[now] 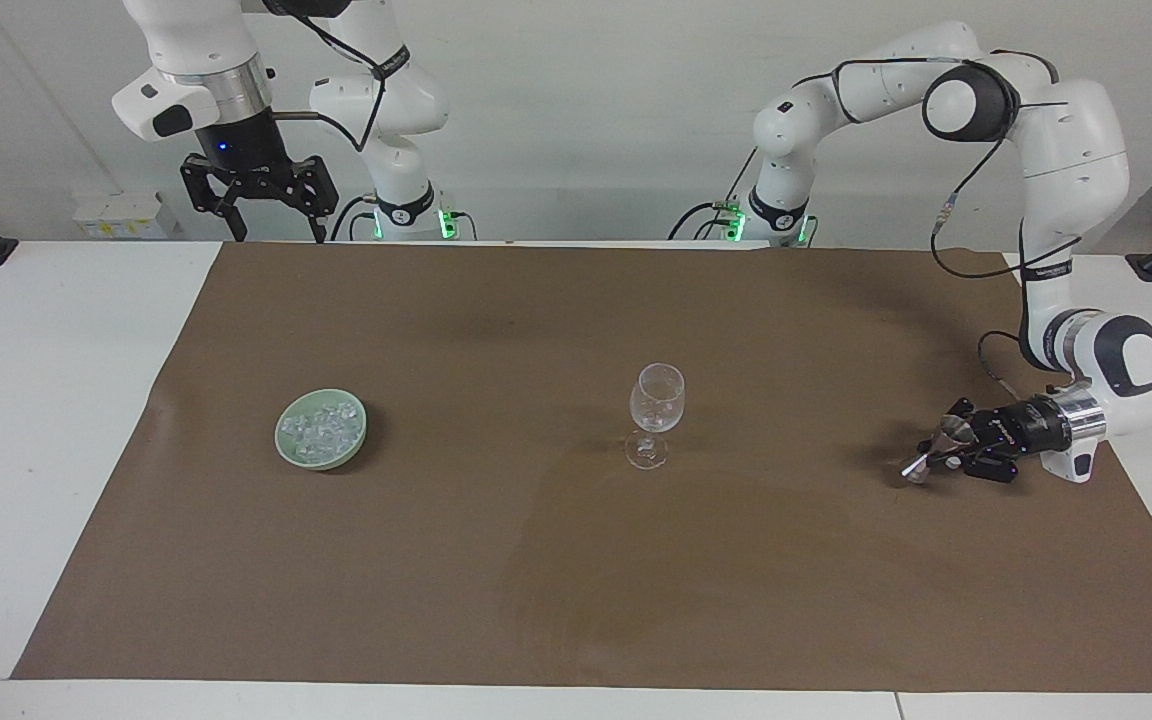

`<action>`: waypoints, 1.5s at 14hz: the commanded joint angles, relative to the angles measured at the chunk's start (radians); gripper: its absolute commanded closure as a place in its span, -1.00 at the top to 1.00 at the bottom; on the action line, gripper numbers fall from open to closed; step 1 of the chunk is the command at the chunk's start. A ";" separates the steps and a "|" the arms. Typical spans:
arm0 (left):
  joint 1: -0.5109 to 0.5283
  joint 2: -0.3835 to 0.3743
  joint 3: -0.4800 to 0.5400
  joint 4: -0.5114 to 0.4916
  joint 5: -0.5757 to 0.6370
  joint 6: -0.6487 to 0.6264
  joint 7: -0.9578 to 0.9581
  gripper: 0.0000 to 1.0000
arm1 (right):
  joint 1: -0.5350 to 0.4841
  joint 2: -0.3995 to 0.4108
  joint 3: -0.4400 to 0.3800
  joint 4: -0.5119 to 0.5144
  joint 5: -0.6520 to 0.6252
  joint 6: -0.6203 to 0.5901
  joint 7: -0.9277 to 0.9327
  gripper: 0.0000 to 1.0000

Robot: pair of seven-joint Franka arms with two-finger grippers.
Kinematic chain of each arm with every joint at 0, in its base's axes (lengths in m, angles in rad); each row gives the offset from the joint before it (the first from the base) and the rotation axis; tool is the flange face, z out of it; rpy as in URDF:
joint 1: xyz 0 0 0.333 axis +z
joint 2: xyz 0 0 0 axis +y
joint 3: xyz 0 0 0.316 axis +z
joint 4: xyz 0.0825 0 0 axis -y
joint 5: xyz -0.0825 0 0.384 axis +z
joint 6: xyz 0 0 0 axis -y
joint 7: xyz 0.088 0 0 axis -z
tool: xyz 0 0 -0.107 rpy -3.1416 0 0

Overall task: Pour wine and add ice with both arms
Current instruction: 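Lift the silver bottle with the left gripper toward the glass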

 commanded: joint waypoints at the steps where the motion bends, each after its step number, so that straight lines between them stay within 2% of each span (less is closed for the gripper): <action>1: -0.034 -0.039 0.009 -0.003 -0.036 0.017 -0.025 -1.00 | -0.002 -0.022 0.008 -0.027 -0.019 0.023 0.024 1.00; 11: -0.109 -0.066 0.009 -0.003 -0.053 0.088 -0.040 -1.00 | -0.002 -0.022 0.008 -0.027 -0.019 0.023 0.024 1.00; 16: -0.152 -0.097 0.009 -0.002 -0.057 0.117 -0.089 -1.00 | -0.002 -0.022 0.008 -0.027 -0.019 0.023 0.024 1.00; 21: -0.224 -0.158 0.009 -0.011 -0.068 0.188 -0.141 -1.00 | 0.000 -0.022 0.008 -0.027 -0.019 0.023 0.024 1.00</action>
